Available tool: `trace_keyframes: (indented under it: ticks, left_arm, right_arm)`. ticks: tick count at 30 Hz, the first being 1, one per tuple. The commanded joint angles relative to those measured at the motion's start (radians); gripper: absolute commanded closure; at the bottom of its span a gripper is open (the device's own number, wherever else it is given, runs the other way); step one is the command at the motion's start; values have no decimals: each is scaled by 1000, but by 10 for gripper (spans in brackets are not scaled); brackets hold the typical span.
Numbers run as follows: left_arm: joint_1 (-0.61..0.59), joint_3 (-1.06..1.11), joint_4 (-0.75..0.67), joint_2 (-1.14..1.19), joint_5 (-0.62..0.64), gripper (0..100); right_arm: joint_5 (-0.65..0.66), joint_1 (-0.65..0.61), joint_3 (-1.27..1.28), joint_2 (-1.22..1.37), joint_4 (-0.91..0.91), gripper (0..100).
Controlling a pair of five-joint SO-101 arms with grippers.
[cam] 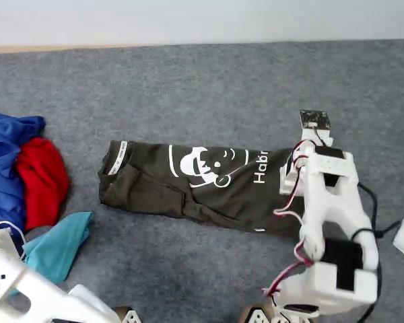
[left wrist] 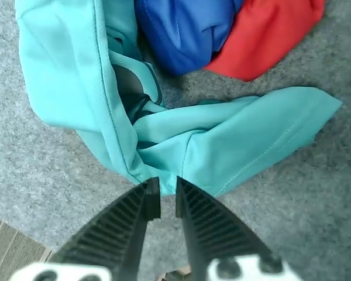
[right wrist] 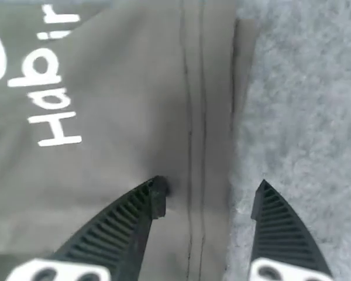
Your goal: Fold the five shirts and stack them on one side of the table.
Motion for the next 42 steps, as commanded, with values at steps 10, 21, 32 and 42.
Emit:
trace_keyframes:
  ticks: [10, 21, 32, 42]
  left_arm:
    - [8, -27, 12, -20, -5, 943]
    - [8, -27, 8, -18, -5, 943]
    - [8, -27, 6, -18, -6, 942]
    - [8, -27, 6, -18, -6, 942]
  right_arm:
    - [-11, -68, -115, 127, 44, 842]
    - [-11, -104, -115, 127, 56, 988]
    - [61, 13, -241, 33, 189, 989]
    - [232, 177, -365, 33, 262, 989]
